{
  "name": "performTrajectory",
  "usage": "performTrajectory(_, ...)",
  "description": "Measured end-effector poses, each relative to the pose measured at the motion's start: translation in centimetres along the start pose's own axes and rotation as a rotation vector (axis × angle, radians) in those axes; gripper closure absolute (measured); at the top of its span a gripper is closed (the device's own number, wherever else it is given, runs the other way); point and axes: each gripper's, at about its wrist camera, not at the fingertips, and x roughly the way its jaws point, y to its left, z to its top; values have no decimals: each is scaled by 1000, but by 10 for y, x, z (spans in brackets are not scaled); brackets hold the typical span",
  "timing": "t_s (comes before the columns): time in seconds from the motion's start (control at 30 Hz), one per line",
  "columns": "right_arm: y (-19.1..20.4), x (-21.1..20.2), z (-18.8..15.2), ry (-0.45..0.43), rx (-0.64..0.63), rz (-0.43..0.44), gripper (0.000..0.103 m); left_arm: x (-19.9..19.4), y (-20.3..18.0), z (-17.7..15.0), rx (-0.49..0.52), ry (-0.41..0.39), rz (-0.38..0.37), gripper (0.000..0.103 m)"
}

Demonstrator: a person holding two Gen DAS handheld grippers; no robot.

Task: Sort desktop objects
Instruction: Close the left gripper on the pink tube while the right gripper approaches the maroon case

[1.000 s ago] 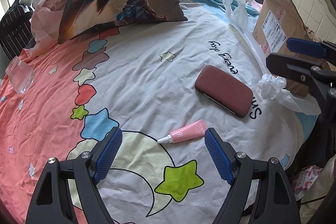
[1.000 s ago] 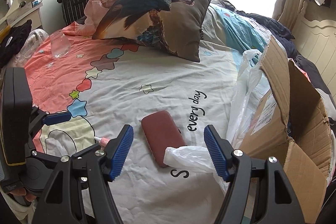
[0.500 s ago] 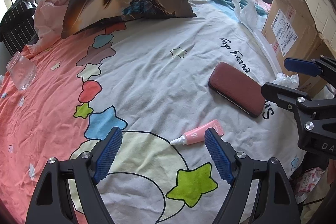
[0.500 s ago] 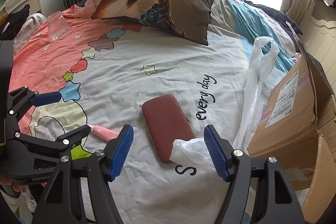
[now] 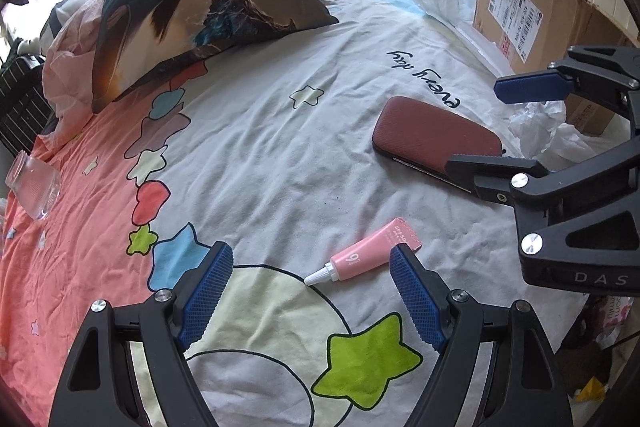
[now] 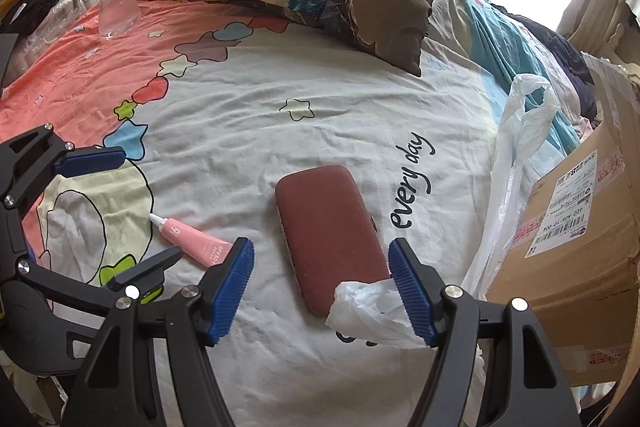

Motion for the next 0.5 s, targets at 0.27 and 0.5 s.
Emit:
performTrajectory(0.27,-7,13,1,20,14,13,37,17,-12,-4,52,38,-29,20)
performTrajectory(0.5,-11,18,1,25,27,16,37,25,-14,-2,57,41,-45,20)
